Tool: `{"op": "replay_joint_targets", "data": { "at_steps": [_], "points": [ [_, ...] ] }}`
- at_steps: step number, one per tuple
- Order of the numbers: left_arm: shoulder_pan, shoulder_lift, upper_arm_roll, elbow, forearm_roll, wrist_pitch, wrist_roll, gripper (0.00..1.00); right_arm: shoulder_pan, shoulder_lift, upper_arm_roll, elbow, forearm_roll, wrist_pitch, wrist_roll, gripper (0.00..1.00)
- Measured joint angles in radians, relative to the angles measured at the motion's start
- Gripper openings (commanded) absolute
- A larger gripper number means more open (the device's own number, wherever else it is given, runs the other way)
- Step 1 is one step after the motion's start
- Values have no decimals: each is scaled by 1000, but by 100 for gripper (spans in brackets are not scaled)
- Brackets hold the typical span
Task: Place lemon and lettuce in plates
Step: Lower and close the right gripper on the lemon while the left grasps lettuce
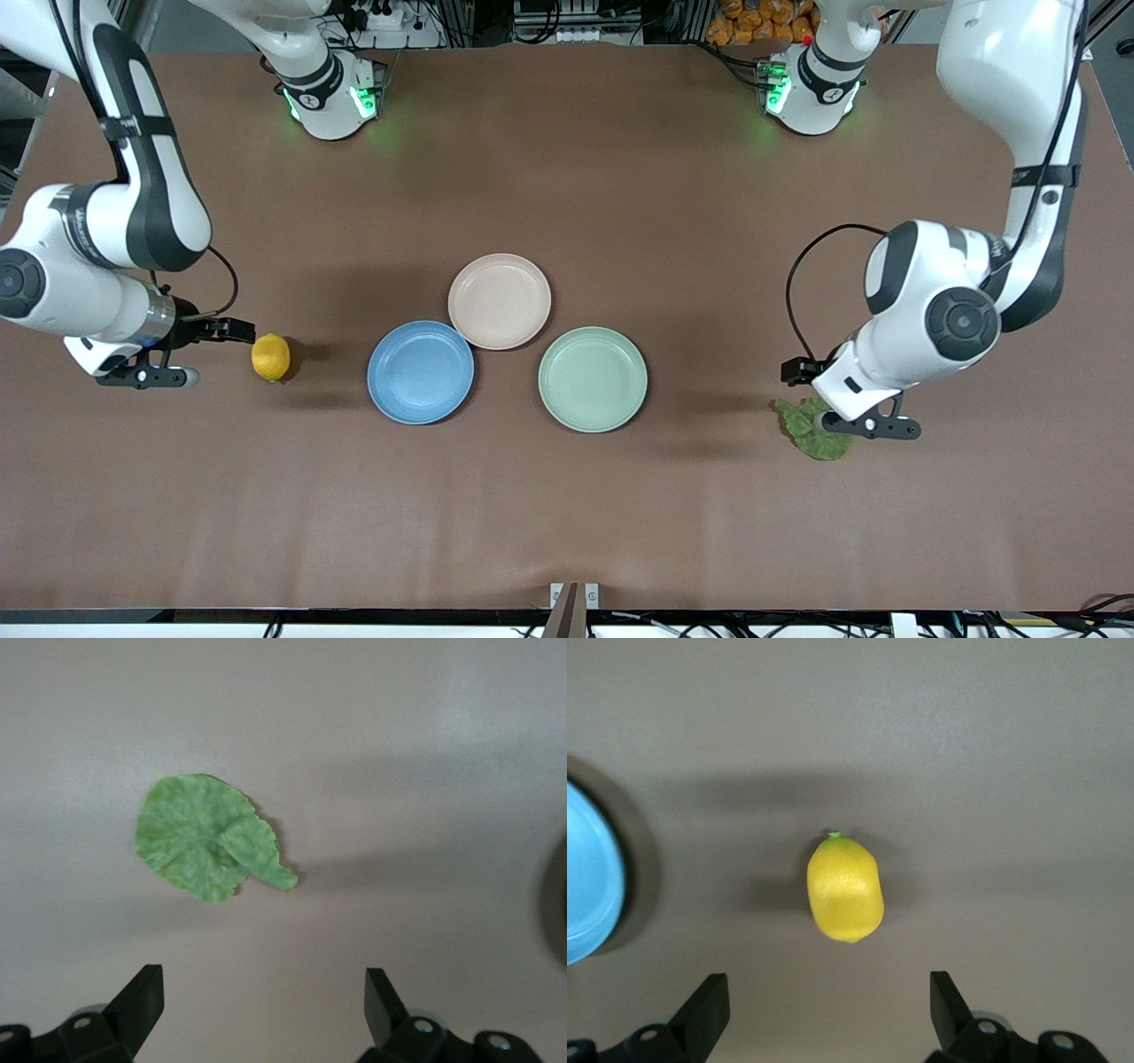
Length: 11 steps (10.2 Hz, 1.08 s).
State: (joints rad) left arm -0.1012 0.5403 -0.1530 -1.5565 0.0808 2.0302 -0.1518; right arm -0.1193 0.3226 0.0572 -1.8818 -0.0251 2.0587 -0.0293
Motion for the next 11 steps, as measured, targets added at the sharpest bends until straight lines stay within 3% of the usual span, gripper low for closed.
{"op": "replay_joint_targets", "data": {
  "at_steps": [4,11],
  "points": [
    [22,87,5,1,7,42,27,100,-6,70,-3,-18,0,116,-25,100],
    [28,200,4,1,69,122,78,100,-6,90,-4,-166,0,370,-44,100]
  ]
}}
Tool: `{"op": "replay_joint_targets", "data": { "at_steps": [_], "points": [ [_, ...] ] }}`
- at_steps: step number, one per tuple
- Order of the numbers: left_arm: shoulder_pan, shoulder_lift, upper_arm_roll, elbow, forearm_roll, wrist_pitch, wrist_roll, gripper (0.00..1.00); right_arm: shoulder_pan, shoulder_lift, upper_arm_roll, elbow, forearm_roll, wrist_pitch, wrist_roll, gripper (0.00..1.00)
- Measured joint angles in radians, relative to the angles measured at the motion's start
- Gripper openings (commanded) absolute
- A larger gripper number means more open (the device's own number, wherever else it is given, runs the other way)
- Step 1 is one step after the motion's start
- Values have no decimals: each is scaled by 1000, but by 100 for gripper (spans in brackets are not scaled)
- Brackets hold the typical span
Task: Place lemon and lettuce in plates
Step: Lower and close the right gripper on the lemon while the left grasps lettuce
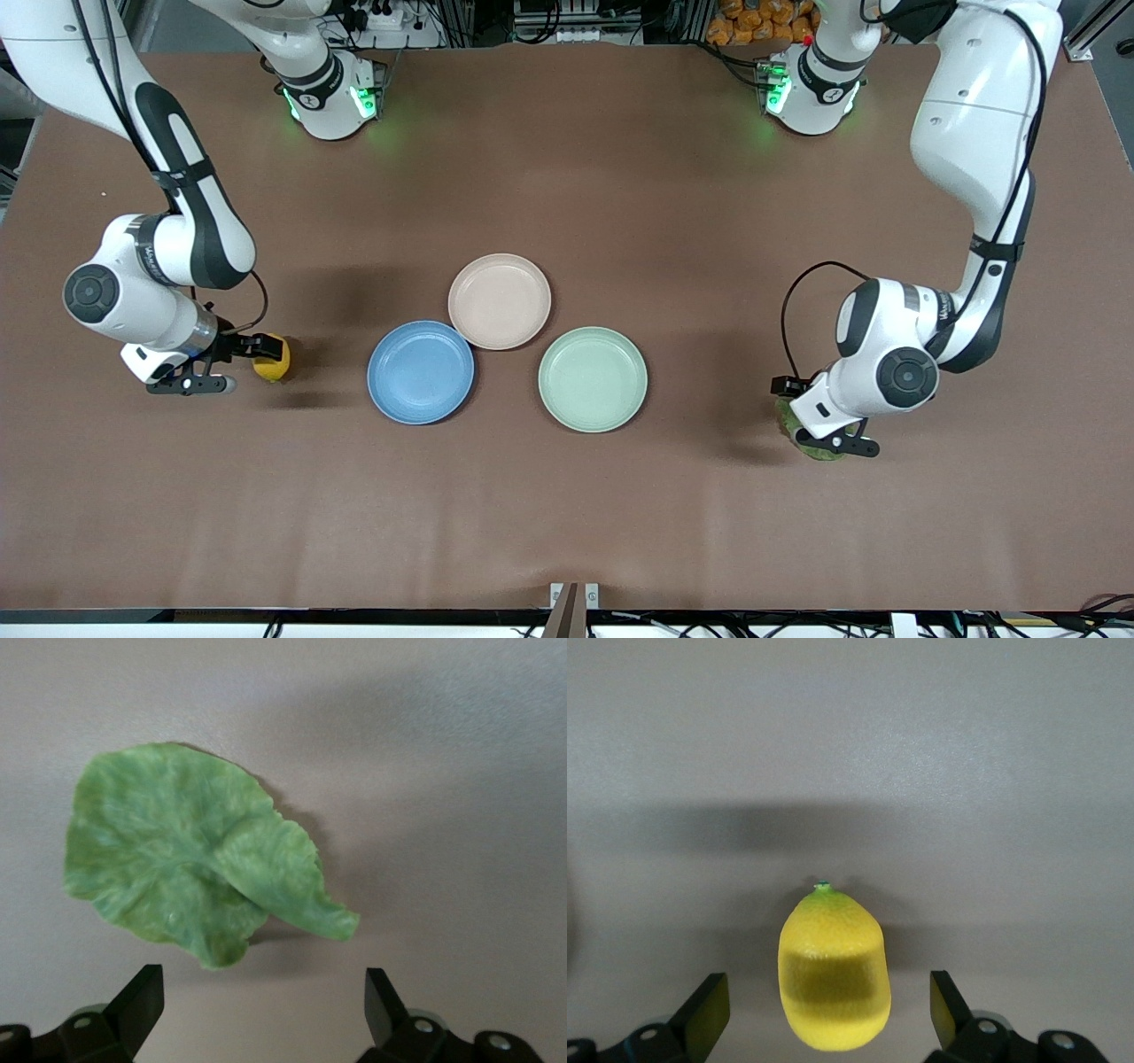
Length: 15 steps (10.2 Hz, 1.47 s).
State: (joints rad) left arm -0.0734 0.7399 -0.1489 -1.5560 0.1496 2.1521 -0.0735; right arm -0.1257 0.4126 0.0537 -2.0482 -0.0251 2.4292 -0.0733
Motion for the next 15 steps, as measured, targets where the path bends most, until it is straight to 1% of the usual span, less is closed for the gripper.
{"op": "replay_joint_targets", "data": {
  "at_steps": [4,7,8,9,10,12,13,14,15],
  "points": [
    [-4,17,-1,1,3,46,1,100,0,37,-1,-19,0,69,-3,100],
    [-4,19,-1,1,6,83,39,100,0,51,-1,-24,0,89,-8,99],
    [-2,22,-1,1,6,91,58,100,0,52,-1,-26,0,93,-9,92],
    [-1,27,0,1,6,99,66,100,0,53,-1,-29,0,94,-10,81],
    [-2,32,0,1,6,105,71,100,0,54,-1,-32,0,94,-10,66],
    [-2,45,-1,1,6,115,71,100,0,55,-1,-33,0,95,-11,45],
    [-2,50,-1,1,6,117,72,100,0,54,-1,-33,0,95,-11,37],
    [-2,53,-1,1,6,119,72,100,0,54,-1,-33,0,96,-11,33],
    [-2,53,-1,1,6,120,72,70,0,54,-1,-33,0,96,-11,31]
  ]
}}
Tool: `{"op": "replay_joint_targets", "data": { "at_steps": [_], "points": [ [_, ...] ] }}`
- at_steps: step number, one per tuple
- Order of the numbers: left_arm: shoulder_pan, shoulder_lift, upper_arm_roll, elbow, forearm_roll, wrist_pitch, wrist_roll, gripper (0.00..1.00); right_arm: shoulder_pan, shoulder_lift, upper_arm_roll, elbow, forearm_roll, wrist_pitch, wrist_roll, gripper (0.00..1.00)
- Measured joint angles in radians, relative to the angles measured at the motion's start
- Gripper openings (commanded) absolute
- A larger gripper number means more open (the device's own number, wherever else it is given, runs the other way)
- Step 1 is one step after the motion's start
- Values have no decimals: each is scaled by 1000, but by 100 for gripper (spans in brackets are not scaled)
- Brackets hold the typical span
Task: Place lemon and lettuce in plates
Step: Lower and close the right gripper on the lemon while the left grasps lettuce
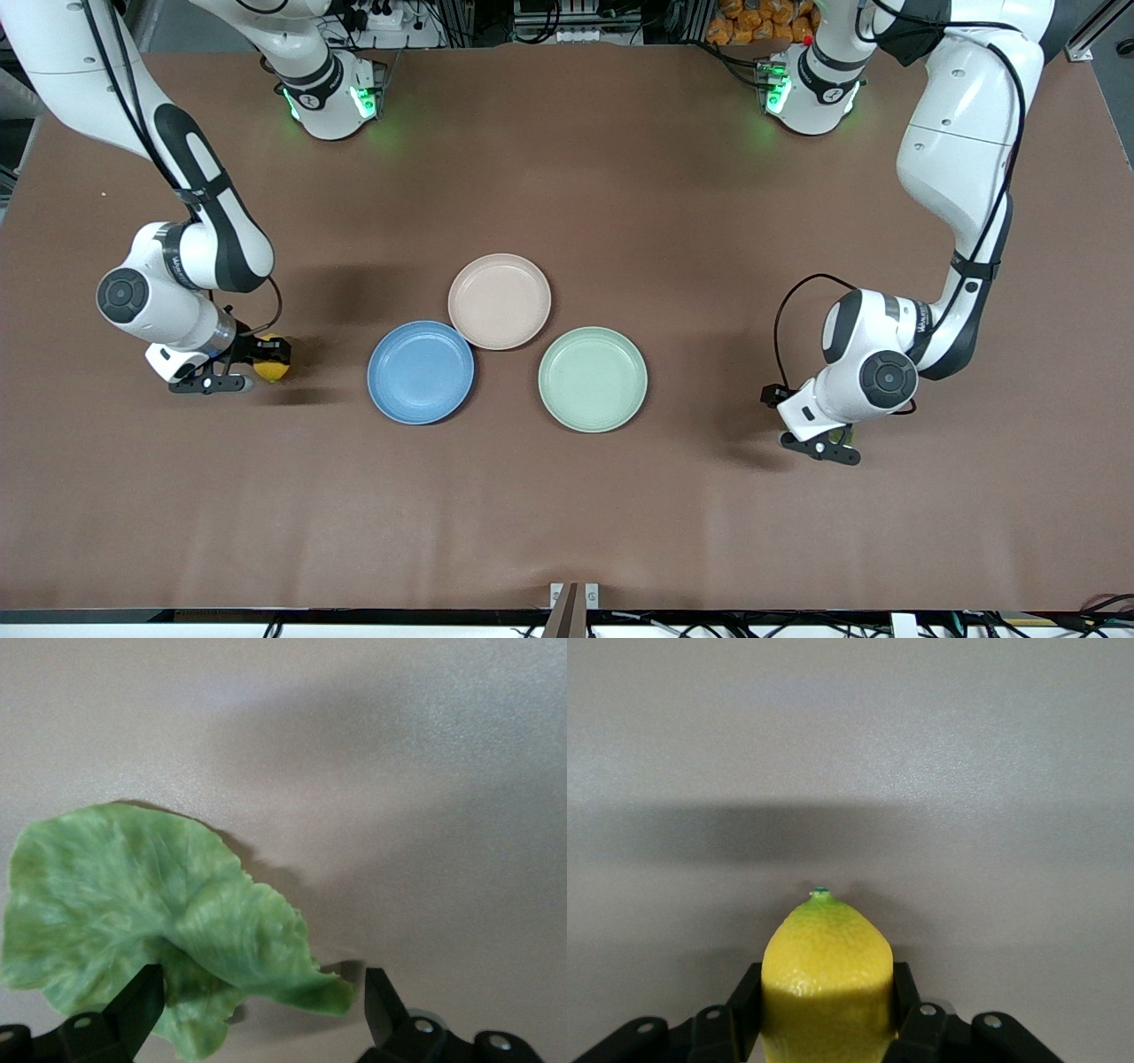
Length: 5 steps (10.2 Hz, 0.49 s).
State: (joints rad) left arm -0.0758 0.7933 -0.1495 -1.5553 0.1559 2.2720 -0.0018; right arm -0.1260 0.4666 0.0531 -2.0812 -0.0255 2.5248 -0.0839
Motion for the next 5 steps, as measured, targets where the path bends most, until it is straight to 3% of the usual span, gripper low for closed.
{"op": "replay_joint_targets", "data": {
  "at_steps": [1,5],
  "points": [
    [0,0,0,0,0,2,0,4,0,0,0,0,0,0,0,29],
    [1,-2,-1,3,0,3,0,0,0,0,0,1,0,0,0,25]
  ]
}}
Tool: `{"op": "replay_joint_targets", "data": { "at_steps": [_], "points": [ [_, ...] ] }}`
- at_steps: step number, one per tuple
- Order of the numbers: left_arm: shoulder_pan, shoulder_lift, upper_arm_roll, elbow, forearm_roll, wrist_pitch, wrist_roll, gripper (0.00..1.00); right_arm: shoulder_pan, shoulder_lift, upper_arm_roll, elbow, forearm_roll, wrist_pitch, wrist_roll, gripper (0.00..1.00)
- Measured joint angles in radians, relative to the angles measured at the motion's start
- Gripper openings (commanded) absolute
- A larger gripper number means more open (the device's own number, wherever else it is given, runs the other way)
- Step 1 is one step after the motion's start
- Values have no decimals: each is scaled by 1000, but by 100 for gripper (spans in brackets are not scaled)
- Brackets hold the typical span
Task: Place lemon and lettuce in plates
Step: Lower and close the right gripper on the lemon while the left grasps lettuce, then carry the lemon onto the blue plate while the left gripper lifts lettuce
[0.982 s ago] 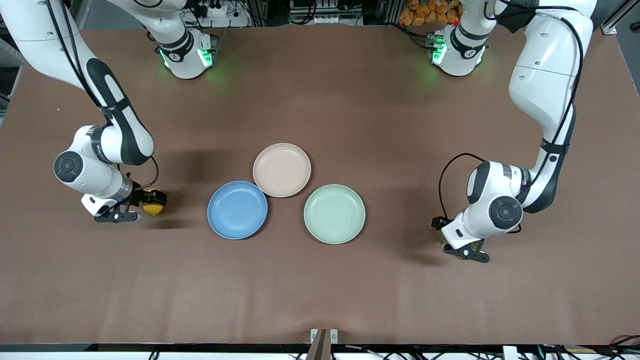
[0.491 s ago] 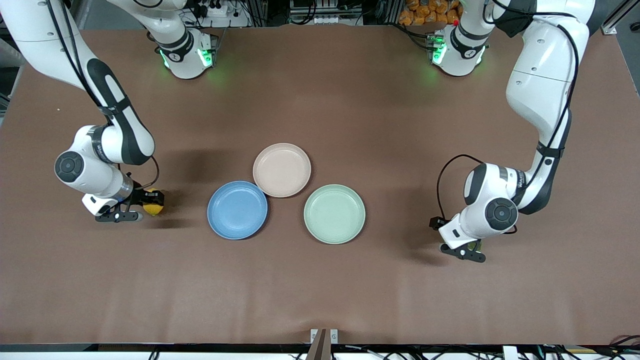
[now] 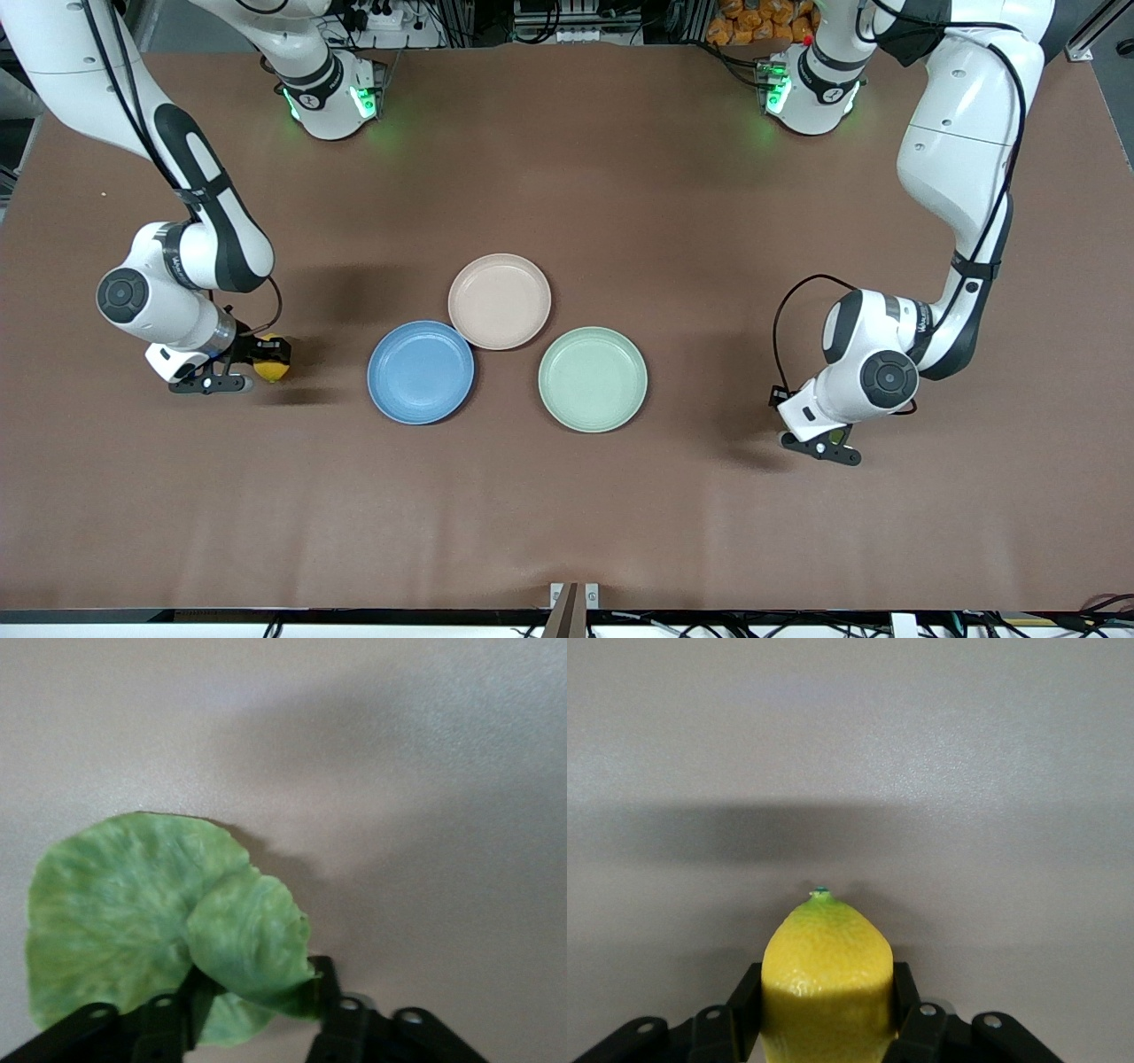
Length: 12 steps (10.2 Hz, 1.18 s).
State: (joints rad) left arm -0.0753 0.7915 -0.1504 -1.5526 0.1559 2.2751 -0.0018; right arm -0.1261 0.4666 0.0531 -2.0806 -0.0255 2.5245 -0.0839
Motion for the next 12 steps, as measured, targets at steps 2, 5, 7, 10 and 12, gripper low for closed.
{"op": "replay_joint_targets", "data": {
  "at_steps": [2,5,7,10,12],
  "points": [
    [0,0,2,6,0,0,0,0,0,0,0,3,0,-2,0,25],
    [-4,-3,-3,13,0,5,-13,0,0,-1,0,52,0,-94,-1,25],
    [-11,-17,-5,19,0,5,-45,0,0,-5,5,101,0,-167,-3,24],
    [-16,-75,-14,26,0,-3,-85,0,4,-7,22,151,0,-235,-3,24],
    [-16,-110,-35,23,0,-39,-125,0,6,-8,49,163,1,-238,18,24]
  ]
}}
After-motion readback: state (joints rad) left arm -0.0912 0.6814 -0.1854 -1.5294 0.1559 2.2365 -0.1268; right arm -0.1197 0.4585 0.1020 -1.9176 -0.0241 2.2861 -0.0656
